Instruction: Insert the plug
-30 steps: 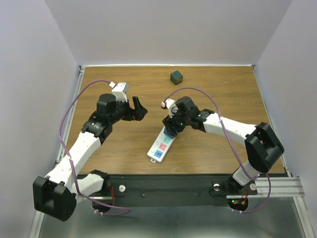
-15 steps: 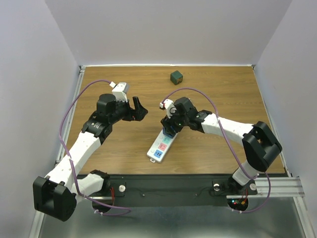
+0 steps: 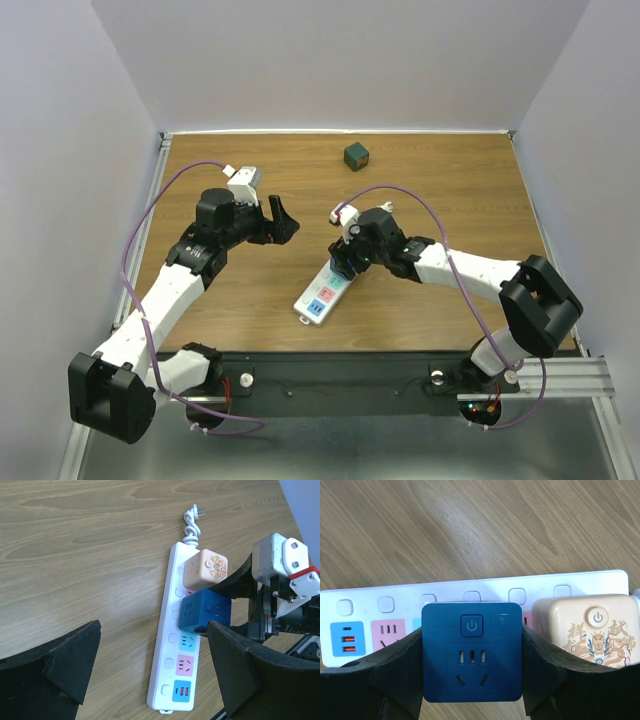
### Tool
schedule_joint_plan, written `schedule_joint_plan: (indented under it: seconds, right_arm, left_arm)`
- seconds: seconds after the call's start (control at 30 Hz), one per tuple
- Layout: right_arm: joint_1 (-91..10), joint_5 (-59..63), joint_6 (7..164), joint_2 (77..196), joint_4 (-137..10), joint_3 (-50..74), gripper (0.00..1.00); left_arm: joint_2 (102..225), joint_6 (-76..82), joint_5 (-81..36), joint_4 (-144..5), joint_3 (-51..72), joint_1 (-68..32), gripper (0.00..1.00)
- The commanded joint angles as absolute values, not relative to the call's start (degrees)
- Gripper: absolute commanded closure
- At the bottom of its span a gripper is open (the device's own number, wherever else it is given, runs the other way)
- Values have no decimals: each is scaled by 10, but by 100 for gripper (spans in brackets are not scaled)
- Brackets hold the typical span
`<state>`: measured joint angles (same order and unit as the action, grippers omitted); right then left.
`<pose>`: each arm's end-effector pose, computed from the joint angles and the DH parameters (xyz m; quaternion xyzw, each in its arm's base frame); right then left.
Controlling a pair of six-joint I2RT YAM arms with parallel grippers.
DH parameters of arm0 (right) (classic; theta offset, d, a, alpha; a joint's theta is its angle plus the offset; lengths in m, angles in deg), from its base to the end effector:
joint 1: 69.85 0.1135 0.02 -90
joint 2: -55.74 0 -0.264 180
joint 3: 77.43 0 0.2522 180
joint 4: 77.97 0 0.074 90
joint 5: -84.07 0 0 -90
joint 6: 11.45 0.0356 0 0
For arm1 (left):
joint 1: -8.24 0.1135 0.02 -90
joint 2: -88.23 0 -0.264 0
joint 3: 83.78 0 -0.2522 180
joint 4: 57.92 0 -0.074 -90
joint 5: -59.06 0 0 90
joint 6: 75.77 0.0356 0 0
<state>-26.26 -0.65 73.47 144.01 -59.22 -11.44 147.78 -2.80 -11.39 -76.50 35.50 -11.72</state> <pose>0.2353 0.2285 0.2099 -0.3920 0.8205 0.1761 0.3770 0.2224 -0.0935 0.3141 0.1208 0.7914 -0.3148 0.5098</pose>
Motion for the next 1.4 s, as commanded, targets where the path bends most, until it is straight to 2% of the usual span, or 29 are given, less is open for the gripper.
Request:
schedule_joint_plan:
  seconds: [0.0, 1.37]
  right_arm:
    - [-258, -54, 761, 1430, -555, -157, 100]
    - [-151, -211, 967, 1441, -634, -233, 100]
  left_arm:
    - [1475, -25, -99, -734, 354, -112, 1]
    - [1466, -28, -85, -726, 358, -106, 1]
